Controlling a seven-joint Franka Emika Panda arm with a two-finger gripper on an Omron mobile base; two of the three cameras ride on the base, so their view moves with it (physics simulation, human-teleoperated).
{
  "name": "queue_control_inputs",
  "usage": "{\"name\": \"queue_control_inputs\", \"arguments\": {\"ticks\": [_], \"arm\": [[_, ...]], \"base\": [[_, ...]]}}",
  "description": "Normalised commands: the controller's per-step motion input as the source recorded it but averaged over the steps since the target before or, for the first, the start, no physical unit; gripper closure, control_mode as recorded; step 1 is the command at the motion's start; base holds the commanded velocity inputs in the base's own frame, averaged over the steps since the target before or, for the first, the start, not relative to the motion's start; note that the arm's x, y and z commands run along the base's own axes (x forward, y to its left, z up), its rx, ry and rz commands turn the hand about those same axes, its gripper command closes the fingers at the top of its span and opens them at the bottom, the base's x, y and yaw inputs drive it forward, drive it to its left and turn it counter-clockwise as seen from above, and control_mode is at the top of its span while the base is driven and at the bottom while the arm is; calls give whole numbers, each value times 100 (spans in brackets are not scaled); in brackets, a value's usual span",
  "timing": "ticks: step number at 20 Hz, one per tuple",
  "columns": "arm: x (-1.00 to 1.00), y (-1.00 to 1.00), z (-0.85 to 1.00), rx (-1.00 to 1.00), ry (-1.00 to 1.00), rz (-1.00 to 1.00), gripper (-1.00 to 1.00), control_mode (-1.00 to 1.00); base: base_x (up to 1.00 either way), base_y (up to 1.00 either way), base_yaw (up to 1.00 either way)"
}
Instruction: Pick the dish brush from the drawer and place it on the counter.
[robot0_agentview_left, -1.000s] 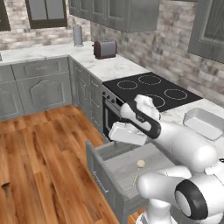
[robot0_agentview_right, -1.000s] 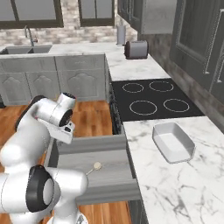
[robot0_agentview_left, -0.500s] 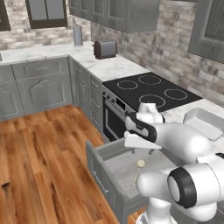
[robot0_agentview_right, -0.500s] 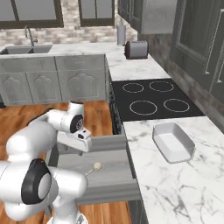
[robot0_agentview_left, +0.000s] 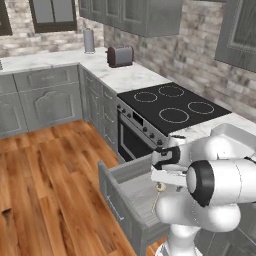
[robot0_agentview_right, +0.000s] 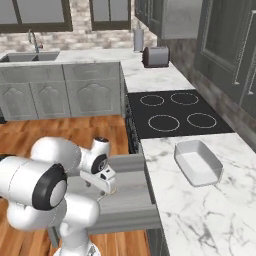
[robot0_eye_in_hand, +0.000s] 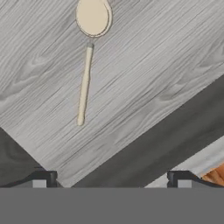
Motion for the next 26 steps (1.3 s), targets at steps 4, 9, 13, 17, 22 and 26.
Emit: {"name": "queue_control_inputs", "arguments": {"ticks": [4, 9, 13, 17, 22, 26], "arm": [[34, 24, -59, 4, 0, -3, -100, -100], [12, 20, -59, 0, 0, -7, -100, -100], [31, 9, -50, -3, 0, -8, -100, -100], [41, 10, -45, -4, 0, -7, -100, -100], [48, 4, -53, -6, 0, -6, -100, -100], [47, 0, -70, -10, 0, -5, -100, -100]], "base": [[0, 0, 0], [0, 0, 0], [0, 0, 0], [0, 0, 0], [0, 0, 0], [0, 0, 0]]}}
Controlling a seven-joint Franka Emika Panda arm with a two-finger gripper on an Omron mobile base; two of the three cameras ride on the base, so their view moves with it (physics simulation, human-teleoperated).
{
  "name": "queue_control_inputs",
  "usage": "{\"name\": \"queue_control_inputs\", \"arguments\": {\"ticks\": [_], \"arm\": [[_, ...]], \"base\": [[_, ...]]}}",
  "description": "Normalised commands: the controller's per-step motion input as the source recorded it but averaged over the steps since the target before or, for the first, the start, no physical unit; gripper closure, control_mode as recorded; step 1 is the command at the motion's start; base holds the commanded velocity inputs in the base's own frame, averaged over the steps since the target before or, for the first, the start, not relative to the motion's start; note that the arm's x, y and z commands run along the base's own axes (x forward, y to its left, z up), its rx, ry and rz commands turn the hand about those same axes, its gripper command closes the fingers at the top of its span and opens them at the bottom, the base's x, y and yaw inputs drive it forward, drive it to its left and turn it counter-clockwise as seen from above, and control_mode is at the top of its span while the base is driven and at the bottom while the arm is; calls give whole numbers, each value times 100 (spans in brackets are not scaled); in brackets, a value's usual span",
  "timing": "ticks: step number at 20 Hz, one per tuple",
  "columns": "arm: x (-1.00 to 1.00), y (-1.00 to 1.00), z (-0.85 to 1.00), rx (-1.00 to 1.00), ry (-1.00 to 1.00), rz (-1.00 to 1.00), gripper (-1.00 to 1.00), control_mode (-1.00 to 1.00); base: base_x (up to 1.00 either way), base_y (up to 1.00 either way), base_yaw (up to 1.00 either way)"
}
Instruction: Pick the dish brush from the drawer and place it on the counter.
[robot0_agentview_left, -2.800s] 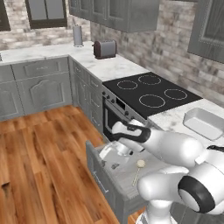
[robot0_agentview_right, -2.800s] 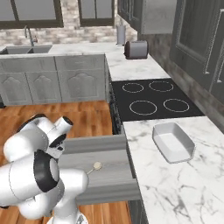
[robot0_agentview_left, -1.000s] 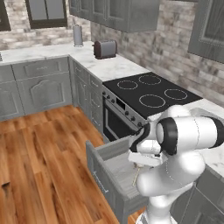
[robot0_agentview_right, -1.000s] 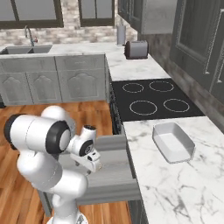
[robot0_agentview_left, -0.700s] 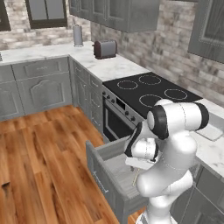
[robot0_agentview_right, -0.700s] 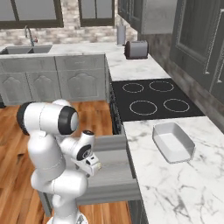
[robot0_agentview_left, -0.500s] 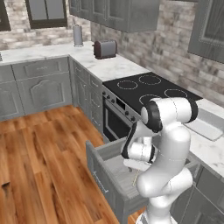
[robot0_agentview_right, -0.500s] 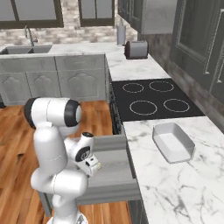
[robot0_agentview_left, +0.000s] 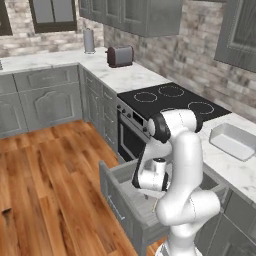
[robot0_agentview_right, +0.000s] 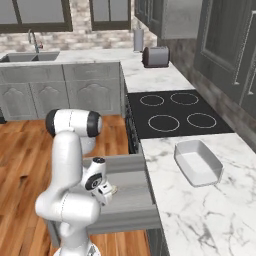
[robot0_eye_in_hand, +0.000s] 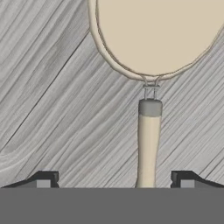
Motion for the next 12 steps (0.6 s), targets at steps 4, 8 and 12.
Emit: {"name": "queue_control_inputs", "arguments": {"ticks": [4, 8, 12], "arm": [[20, 0, -78, -9, 0, -5, -100, -100], [-8, 0, -70, -6, 0, -2, 100, -100], [-28, 0, -81, -12, 9, -1, 100, -100]], "base": [[0, 0, 0], [0, 0, 0], [0, 0, 0]]}}
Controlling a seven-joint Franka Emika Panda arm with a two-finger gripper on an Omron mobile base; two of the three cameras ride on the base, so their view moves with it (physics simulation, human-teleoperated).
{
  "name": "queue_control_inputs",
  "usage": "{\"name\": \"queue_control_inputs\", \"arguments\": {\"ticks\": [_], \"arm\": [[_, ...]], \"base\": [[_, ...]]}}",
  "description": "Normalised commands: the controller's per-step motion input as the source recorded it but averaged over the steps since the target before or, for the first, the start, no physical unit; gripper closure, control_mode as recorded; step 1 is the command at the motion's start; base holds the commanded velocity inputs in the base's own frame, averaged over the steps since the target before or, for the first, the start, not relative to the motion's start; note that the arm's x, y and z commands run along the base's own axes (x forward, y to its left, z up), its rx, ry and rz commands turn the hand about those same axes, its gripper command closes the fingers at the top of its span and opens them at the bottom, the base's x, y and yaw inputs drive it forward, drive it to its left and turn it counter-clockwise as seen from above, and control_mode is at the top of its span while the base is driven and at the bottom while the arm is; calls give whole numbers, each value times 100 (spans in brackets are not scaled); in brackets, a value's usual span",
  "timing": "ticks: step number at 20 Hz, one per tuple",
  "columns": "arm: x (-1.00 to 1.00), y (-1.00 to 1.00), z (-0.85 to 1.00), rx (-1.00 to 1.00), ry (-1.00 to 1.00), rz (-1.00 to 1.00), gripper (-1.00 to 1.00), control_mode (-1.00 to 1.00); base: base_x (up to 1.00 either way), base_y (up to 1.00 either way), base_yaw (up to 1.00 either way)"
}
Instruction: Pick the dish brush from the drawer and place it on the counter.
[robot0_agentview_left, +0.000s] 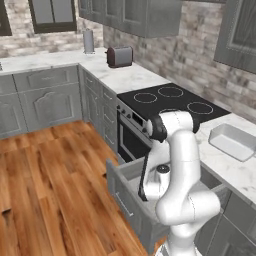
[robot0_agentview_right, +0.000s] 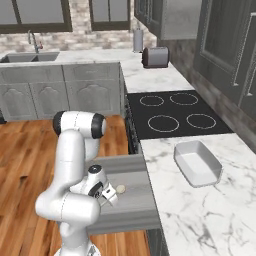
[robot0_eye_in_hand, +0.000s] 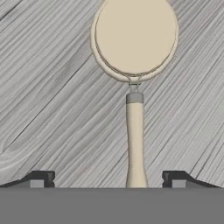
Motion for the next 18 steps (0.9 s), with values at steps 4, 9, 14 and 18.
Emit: {"name": "queue_control_inputs", "arguments": {"ticks": [4, 9, 14, 18], "arm": [[-10, 0, -71, -9, 13, 0, 100, -100], [1, -2, -8, 0, 16, 0, 100, -100], [11, -1, 57, 0, 26, 0, 100, -100], [24, -3, 100, 4, 18, 0, 100, -100]], "base": [[0, 0, 0], [0, 0, 0], [0, 0, 0], [0, 0, 0]]}}
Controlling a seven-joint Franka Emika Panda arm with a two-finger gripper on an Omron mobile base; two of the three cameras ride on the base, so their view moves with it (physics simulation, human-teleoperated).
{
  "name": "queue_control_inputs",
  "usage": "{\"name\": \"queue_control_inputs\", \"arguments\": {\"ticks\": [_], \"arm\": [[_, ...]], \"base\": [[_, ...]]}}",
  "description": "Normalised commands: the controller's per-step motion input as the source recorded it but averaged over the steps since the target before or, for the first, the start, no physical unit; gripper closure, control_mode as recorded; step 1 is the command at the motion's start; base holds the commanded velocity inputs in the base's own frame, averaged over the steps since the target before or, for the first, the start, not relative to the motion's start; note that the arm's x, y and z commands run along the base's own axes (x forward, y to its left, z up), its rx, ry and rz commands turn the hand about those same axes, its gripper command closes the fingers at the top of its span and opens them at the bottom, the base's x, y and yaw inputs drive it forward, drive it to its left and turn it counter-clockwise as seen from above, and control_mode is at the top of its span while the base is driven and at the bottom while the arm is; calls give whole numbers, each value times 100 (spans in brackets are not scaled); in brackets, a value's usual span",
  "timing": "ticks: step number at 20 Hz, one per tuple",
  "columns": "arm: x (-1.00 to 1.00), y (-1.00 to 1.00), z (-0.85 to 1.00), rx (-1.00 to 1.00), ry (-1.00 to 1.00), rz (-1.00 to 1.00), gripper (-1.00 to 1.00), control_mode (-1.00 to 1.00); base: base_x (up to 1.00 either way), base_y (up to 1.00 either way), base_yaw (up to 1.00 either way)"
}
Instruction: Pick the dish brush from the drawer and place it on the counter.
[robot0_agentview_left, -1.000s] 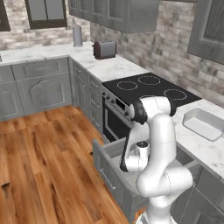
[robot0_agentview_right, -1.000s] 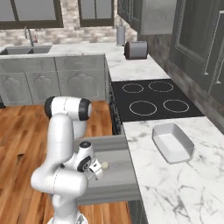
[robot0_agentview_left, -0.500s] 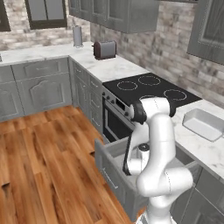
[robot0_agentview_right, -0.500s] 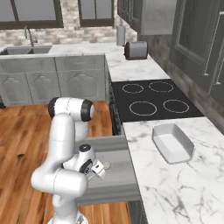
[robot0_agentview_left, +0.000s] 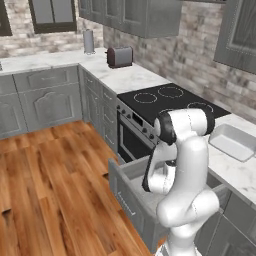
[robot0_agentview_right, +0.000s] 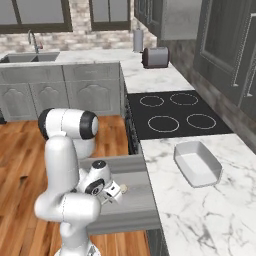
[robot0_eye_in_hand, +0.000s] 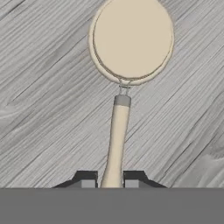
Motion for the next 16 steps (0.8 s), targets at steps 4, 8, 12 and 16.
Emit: {"name": "queue_control_inputs", "arguments": {"ticks": [4, 8, 12, 16], "arm": [[28, 0, 100, 8, 12, 0, 100, -100], [25, 0, 100, 7, 11, -2, 100, -100], [26, 0, 100, 4, 6, -8, 100, -100], [39, -4, 100, 2, 1, -10, 100, -100]], "base": [[0, 0, 0], [0, 0, 0], [0, 0, 0], [0, 0, 0]]}}
